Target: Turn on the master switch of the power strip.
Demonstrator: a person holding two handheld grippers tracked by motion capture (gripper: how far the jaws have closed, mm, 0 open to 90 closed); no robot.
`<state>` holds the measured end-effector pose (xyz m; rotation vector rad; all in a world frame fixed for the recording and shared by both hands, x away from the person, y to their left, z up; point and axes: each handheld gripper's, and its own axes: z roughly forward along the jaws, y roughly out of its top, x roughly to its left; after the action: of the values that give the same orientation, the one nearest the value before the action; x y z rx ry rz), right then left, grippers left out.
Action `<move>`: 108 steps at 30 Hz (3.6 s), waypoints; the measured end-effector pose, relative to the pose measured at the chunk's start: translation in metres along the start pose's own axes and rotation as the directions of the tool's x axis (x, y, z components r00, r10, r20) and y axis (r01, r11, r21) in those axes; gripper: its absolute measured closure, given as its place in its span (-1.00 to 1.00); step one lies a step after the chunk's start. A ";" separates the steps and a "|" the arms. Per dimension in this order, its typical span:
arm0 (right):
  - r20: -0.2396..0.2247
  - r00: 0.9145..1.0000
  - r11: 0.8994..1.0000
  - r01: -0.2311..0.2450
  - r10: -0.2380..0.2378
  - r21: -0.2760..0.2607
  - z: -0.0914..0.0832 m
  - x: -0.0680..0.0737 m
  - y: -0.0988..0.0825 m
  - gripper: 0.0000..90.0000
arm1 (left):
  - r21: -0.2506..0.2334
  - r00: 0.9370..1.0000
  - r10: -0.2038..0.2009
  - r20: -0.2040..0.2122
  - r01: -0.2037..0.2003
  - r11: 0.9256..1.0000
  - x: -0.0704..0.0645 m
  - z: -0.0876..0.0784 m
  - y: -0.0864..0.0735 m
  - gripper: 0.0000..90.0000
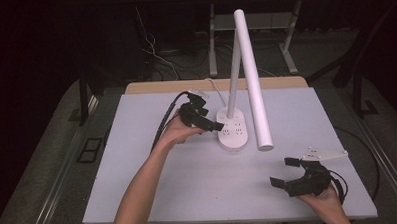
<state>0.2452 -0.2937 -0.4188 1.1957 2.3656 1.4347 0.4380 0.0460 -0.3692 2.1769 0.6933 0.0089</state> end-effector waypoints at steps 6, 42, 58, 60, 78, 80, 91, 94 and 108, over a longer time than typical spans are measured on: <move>0.001 1.000 1.000 0.003 -0.003 -0.001 0.000 0.000 0.000 -0.99 | 0.005 1.000 -0.014 -0.014 0.014 1.000 0.006 0.006 0.006 -0.87; -0.001 1.000 1.000 0.001 -0.001 0.004 -0.002 -0.002 0.000 -0.99 | -0.133 0.975 -0.220 -0.045 0.212 0.968 0.040 0.039 0.007 0.11; -0.001 1.000 1.000 0.008 -0.008 0.008 -0.002 -0.003 0.000 -0.99 | -0.158 0.957 -0.284 -0.058 0.272 0.949 0.041 0.065 0.001 0.91; -0.002 1.000 1.000 0.008 -0.008 0.008 -0.001 -0.003 0.000 -0.99 | -0.161 0.952 -0.301 -0.051 0.289 0.944 0.041 0.067 0.001 0.97; -0.001 1.000 1.000 0.012 -0.012 0.016 0.000 -0.001 -0.001 -0.99 | -0.092 0.963 -0.237 -0.129 0.227 0.970 0.038 0.075 -0.001 0.99; 0.000 1.000 1.000 0.018 -0.018 0.016 0.000 -0.001 -0.001 -0.99 | -0.078 0.964 -0.235 -0.125 0.227 0.971 0.038 0.075 -0.001 1.00; 0.004 1.000 1.000 0.020 -0.020 0.012 -0.001 0.001 -0.001 -0.99 | -0.082 0.957 -0.269 -0.111 0.261 0.962 0.040 0.078 -0.002 1.00; 0.006 1.000 1.000 0.023 -0.023 0.009 -0.001 0.000 -0.001 -0.99 | -0.077 0.962 -0.240 -0.132 0.231 0.970 0.037 0.078 -0.003 1.00; 0.006 1.000 1.000 0.019 -0.019 0.005 -0.002 -0.001 -0.002 -0.99 | -0.097 0.940 -0.317 -0.122 0.307 0.947 0.038 0.076 -0.001 0.99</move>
<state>0.2443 -0.2962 -0.4194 1.1738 2.3720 1.4183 0.4875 0.0098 -0.4285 1.9840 1.0941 0.0182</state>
